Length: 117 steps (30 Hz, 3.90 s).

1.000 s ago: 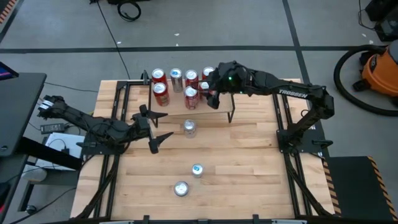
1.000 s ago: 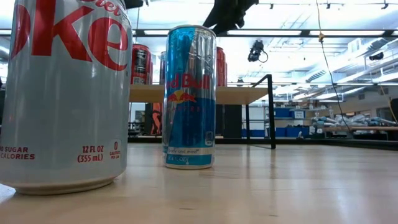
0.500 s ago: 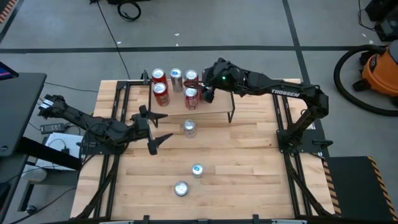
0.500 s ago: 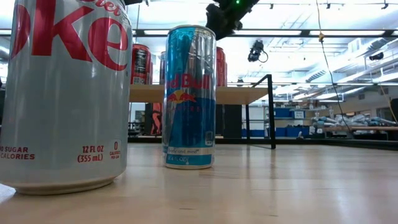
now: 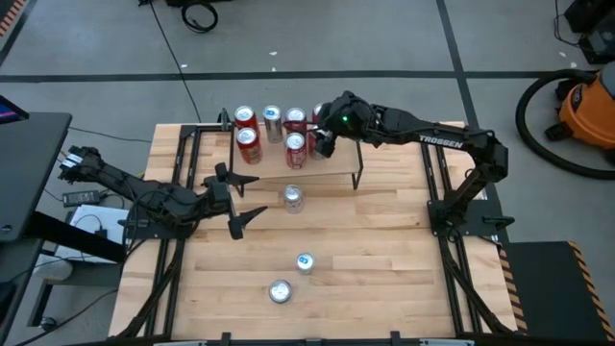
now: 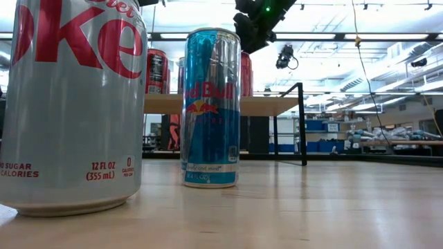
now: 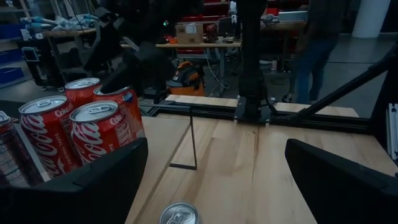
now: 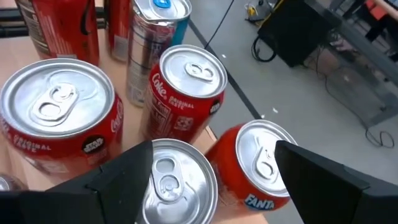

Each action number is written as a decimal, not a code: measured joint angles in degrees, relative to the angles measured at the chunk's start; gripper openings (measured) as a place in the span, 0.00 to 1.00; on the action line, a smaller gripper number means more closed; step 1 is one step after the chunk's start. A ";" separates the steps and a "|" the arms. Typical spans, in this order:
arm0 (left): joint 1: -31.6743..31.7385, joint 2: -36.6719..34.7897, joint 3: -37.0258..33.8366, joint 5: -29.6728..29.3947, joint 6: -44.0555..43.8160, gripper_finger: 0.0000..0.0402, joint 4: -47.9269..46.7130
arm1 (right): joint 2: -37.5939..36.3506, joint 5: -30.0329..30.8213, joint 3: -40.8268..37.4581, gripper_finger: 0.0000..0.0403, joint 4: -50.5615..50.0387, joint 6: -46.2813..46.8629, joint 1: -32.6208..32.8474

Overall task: Place canned beverage on shelf
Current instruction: Put the orange soda can on the shelf, then put the blue soda can on the shelf

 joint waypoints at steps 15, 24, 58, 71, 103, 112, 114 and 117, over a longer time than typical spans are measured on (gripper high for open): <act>-0.02 0.02 0.00 0.02 -1.18 0.98 -0.83 | -0.47 0.24 0.11 0.86 -3.23 0.81 1.01; -0.04 0.02 0.00 0.00 -1.27 0.98 -0.98 | -2.55 1.40 2.70 0.86 -4.36 -0.11 3.49; 0.39 0.94 -0.04 0.98 -6.50 0.98 -3.18 | -3.80 1.70 -8.82 0.86 -3.52 24.74 40.21; 0.41 0.92 -0.02 2.71 -7.22 0.98 -2.92 | -1.65 0.96 -17.97 0.86 13.39 25.62 41.48; 0.76 0.92 0.00 2.34 -7.98 0.98 -2.19 | 12.04 -1.75 -17.81 0.86 26.01 14.60 42.99; 0.74 2.57 -0.02 9.65 -7.93 0.98 -2.33 | 12.04 -4.45 -17.81 0.86 22.44 15.56 41.33; 0.87 3.63 -0.01 10.41 -7.94 0.98 -1.76 | 12.04 -4.46 -17.81 0.86 20.97 15.51 41.12; 1.73 5.14 -0.02 11.74 -7.45 0.98 -2.05 | 12.04 -3.52 -17.81 0.86 17.89 15.21 40.92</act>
